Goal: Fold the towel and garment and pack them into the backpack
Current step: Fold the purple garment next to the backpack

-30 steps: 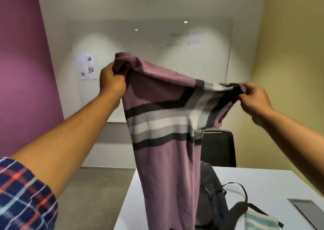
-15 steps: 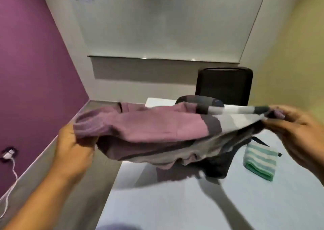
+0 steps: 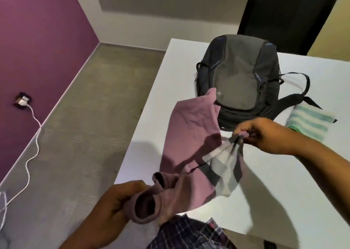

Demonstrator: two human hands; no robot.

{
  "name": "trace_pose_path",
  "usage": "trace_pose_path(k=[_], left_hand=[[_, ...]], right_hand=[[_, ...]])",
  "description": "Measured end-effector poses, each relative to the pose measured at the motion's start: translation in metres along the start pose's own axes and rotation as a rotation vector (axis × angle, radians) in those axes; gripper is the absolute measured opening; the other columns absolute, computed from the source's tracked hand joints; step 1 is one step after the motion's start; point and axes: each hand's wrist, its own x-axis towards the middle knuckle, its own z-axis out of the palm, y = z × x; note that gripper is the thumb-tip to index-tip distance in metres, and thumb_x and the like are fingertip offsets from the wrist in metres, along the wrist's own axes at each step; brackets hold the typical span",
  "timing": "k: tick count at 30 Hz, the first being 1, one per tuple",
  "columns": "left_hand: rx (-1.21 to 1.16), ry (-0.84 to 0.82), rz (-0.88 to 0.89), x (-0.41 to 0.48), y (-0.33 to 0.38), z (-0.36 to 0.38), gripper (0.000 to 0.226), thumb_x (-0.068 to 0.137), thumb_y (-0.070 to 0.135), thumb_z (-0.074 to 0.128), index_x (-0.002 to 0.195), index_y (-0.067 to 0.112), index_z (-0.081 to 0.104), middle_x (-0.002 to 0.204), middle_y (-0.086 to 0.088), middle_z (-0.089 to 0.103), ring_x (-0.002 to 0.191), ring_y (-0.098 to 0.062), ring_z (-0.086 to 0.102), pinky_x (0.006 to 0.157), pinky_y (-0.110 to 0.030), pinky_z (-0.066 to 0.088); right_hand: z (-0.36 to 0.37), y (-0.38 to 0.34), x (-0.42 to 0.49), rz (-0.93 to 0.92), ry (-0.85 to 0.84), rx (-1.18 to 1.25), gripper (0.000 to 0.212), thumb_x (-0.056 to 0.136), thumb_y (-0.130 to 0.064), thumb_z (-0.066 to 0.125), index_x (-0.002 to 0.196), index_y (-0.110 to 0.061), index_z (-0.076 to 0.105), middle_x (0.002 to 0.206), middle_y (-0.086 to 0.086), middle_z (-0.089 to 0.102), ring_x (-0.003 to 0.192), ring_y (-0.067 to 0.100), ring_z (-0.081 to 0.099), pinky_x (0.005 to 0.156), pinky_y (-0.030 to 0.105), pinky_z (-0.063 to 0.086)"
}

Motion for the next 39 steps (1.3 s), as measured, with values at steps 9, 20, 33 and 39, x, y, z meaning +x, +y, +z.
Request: trace_pose_path(k=[9,20,33,39], left_hand=[[0.099,-0.053,-0.019,0.016,-0.002,0.014,0.01,0.089,0.033,0.06,0.091,0.038,0.069,0.077,0.015,0.066,0.072,-0.003,0.062,0.066,-0.015,0.045],[-0.095,0.189,-0.238,0.074,-0.016,0.031,0.021,0.091,0.008,0.063,0.087,0.023,0.078,0.087,0.005,0.076,0.089,-0.007,0.07,0.079,-0.02,0.052],[-0.033,0.466,-0.359,0.153,-0.042,0.021,0.017,0.093,0.022,0.059,0.08,0.019,0.071,0.08,-0.001,0.069,0.082,-0.017,0.063,0.072,-0.03,0.05],[0.405,0.562,-0.18,0.16,-0.08,0.019,0.042,0.09,0.032,0.064,0.127,0.016,0.053,0.122,-0.001,0.06,0.107,-0.016,0.058,0.085,-0.03,0.046]], right_hand=[[0.146,-0.005,0.05,0.029,-0.266,0.109,0.089,0.085,-0.049,0.07,0.155,-0.024,0.021,0.162,-0.003,0.022,0.146,0.01,0.02,0.119,0.027,0.016],[0.221,-0.011,-0.004,-0.014,-0.454,-0.018,0.015,0.091,-0.025,0.063,0.103,-0.016,0.062,0.096,0.0,0.063,0.085,0.018,0.057,0.065,0.017,0.037],[0.172,0.004,0.001,0.172,-0.477,0.355,0.028,0.091,-0.018,0.067,0.109,-0.038,0.06,0.1,-0.022,0.067,0.097,-0.011,0.061,0.086,0.01,0.047],[0.163,0.015,0.017,0.278,0.011,-0.009,0.047,0.093,-0.033,0.061,0.138,-0.029,0.048,0.121,-0.005,0.065,0.104,0.016,0.063,0.093,0.027,0.051]])
